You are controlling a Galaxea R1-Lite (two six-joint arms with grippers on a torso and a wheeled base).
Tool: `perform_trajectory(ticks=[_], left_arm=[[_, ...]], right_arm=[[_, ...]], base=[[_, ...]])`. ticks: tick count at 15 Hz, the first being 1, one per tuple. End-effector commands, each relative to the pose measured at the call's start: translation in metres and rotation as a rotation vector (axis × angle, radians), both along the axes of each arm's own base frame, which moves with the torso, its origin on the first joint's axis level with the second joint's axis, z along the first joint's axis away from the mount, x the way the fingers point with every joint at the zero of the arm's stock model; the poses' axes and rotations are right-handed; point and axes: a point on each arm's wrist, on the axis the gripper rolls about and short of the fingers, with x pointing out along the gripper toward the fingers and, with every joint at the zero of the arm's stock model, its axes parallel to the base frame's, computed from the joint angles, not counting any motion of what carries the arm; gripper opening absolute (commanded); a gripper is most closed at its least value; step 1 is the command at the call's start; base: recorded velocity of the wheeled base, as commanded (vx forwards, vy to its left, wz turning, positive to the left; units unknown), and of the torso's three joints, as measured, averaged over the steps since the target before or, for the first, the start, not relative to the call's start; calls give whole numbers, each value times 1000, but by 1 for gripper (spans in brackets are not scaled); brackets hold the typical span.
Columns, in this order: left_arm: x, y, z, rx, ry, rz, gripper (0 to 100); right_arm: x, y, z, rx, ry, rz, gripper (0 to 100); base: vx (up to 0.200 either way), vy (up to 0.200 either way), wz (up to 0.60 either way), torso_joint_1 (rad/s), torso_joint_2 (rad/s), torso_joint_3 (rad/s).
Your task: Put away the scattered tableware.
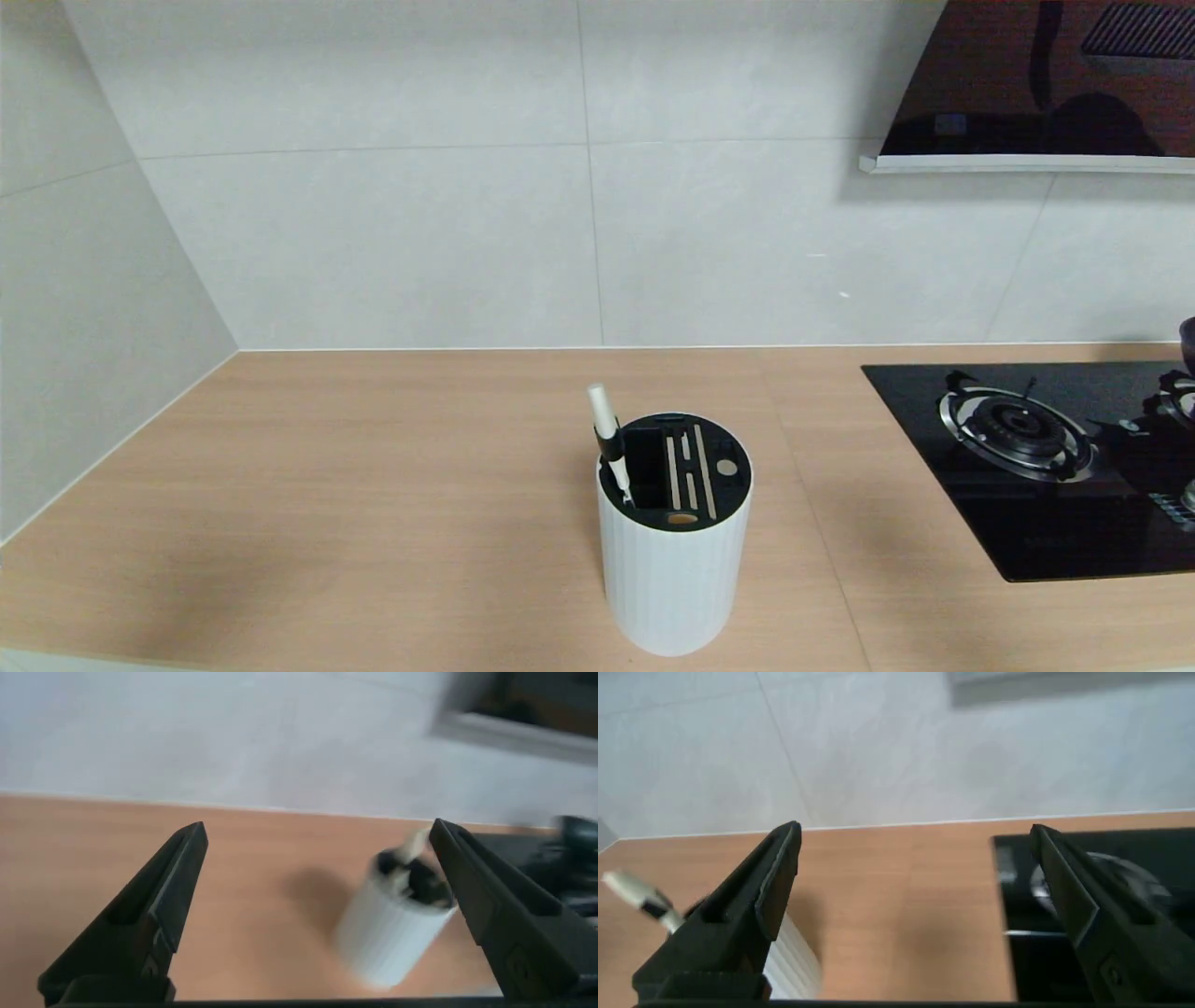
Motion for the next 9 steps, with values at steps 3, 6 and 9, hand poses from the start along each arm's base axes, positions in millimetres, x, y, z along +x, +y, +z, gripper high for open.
perform_trajectory(ticks=[3,6,9], left_arm=[[-70,18,-40,91,-162,198,100],[-72,19,-36,78,-161,260,100],[-68,13,4,129,-130,323,100]], right_arm=[[-87,-10,-54,-120,-70,-185,100],[-95,-6,-71,-170,-51,-266,100],[-93,-5,-77,-180,-36,-216,100]], base=[[0,0,0,0,0,0],[0,0,0,0,0,0],[0,0,0,0,0,0]])
